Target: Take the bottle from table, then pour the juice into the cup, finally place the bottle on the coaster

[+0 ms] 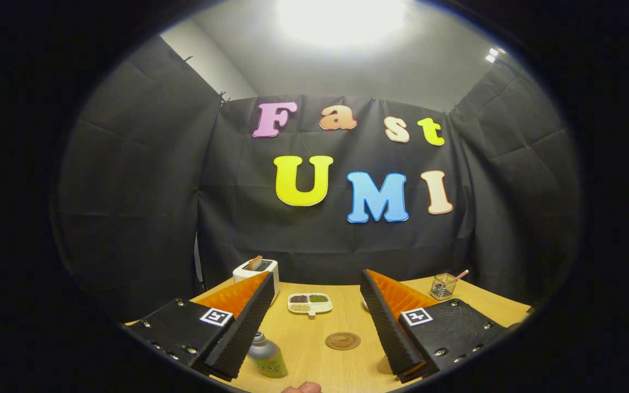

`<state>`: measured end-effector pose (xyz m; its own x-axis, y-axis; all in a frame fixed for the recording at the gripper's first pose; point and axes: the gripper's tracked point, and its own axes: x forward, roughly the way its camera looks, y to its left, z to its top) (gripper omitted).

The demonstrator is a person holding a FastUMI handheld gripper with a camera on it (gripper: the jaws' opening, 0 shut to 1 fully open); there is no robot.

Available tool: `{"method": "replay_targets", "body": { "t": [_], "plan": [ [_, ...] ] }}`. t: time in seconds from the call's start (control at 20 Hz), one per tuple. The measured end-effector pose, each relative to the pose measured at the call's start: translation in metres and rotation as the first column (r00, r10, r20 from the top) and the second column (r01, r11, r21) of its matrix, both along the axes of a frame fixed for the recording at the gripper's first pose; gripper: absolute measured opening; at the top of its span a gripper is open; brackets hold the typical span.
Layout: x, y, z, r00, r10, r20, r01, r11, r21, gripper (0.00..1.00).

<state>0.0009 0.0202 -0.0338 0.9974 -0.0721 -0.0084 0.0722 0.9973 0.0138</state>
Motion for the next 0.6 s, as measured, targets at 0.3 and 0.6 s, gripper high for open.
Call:
{"method": "replay_targets", "body": {
  "t": [0.3, 0.6],
  "plan": [
    [0.010, 0.031, -0.022, 1.000, 0.019, -0.024, -0.019, 1.000, 0.002, 0.97],
    [0.017, 0.049, -0.055, 0.997, 0.017, -0.071, -0.017, 1.000, 0.000, 0.97]
  ]
}}
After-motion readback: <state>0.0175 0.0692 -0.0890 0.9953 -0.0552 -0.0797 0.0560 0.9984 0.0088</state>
